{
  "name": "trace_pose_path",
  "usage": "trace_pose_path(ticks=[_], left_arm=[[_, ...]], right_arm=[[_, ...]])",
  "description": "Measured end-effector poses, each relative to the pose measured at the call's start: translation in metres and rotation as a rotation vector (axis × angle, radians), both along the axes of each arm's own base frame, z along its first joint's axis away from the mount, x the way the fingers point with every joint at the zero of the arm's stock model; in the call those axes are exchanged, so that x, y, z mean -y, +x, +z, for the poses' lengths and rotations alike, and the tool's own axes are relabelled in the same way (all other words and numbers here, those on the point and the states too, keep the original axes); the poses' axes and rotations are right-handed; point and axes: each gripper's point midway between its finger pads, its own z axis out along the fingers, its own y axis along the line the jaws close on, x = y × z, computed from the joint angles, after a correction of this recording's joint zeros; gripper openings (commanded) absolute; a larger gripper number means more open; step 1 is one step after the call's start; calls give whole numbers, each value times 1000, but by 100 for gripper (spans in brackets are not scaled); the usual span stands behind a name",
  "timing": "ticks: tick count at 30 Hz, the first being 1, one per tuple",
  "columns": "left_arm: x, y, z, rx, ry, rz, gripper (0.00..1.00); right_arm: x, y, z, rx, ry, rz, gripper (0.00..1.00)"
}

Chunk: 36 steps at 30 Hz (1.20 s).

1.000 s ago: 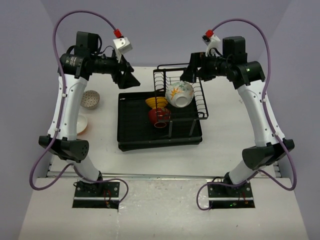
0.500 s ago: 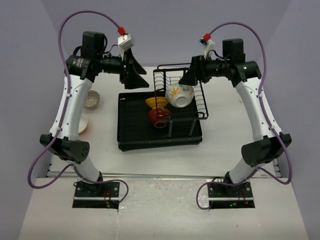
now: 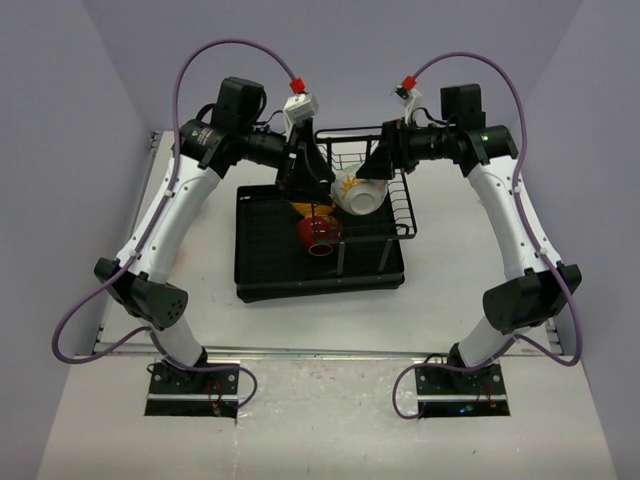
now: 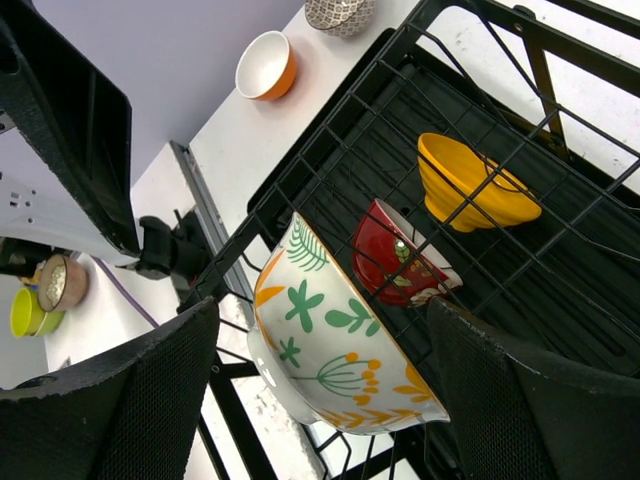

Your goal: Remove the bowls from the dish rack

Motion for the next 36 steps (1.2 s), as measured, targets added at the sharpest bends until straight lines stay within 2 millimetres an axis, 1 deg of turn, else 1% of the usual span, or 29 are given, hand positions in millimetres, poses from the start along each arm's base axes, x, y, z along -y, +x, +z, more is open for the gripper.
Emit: trace_pose_path(ticks=[4,6,10,14,18,21,24,25,28,31,36], left_arm=[[1,0,-1,-14,-1,-4,86],[3,0,-1,-17,-2,-7,86],[9,0,-7,-34,1,-21,86],[17,-8,-17,-79,14,-52,86],[25,-16,-24,-107,21,-86,85],[28,-21,-27,-124,25,-103,85],[31,-21,-30,-141,30,-109,85],[32,-20,-31,-146,32,-108,85],[34,-17,-37,-156,38,-107,85],[36,-14,-42,-163,46,-100,85],[36,-13,-43,-168,51,-94,85]], right_arm=[[-1,-2,-1,-1,7,14,82],[-1,-3,-4,-11,6,18,80],[-1,-4,-14,-34,1,24,79],[-2,-6,-20,-52,1,30,78],[-2,-7,-20,-53,3,34,75],[-2,-7,-20,-53,5,35,72],[-3,-8,-18,-47,13,44,65],[-3,-10,-16,-43,19,49,62],[-3,-16,-15,-42,24,57,58],[-5,-25,-15,-49,26,68,57],[-11,-39,-16,-52,27,96,50]])
